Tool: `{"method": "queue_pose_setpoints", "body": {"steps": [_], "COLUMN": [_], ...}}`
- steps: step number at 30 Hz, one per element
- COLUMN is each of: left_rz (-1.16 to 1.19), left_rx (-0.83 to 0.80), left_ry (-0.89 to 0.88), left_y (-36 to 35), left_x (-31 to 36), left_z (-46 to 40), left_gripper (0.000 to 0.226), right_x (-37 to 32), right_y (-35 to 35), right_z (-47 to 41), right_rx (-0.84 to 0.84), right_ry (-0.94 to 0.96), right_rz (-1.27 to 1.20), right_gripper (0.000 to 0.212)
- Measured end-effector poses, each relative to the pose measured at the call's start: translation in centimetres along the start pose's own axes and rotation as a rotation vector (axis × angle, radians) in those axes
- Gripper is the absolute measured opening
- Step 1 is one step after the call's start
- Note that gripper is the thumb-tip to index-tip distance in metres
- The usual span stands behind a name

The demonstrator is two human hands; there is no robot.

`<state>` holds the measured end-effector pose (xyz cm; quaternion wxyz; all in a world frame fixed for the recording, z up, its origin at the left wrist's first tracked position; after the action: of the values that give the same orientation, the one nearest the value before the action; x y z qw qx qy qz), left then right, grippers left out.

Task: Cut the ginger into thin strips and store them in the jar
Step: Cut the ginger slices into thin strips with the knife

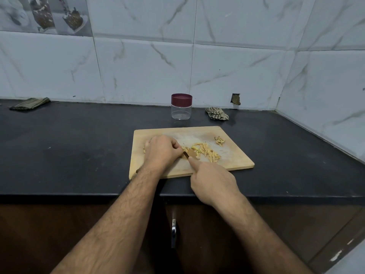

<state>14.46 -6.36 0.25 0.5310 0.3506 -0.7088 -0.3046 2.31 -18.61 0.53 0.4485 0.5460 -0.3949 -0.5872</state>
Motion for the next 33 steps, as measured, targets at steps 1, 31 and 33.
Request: {"method": "queue_pose_setpoints", "body": {"steps": [1, 31, 33], "left_rz": [-0.001, 0.340, 0.343], "left_rx": [0.001, 0.348, 0.339], "left_ry": [-0.001, 0.167, 0.174], "left_y": [0.0, 4.1, 3.9], "left_x": [0.0, -2.7, -2.9], "left_z": [0.0, 1.9, 1.7], "left_gripper": [0.013, 0.019, 0.018], "right_x": [0.1, 0.9, 0.2], "right_y": [0.1, 1.5, 1.3], "right_z": [0.0, -1.2, -1.4], "right_rx": [0.000, 0.035, 0.020], "right_ry": [-0.008, -0.058, -0.036], "right_rz": [-0.011, -0.046, -0.055], "right_gripper": [0.061, 0.068, 0.067]}}
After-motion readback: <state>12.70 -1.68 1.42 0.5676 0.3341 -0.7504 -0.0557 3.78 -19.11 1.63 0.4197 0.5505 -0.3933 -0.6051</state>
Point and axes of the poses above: each hand's wrist, its own z-axis away from the middle knuckle, its own y-axis out of the back of the hand, x = y × z, the point moved 9 cm from there along -z, towards the middle knuckle, and after that the axes turned 6 degrees about -x, right-handed, at the moved point
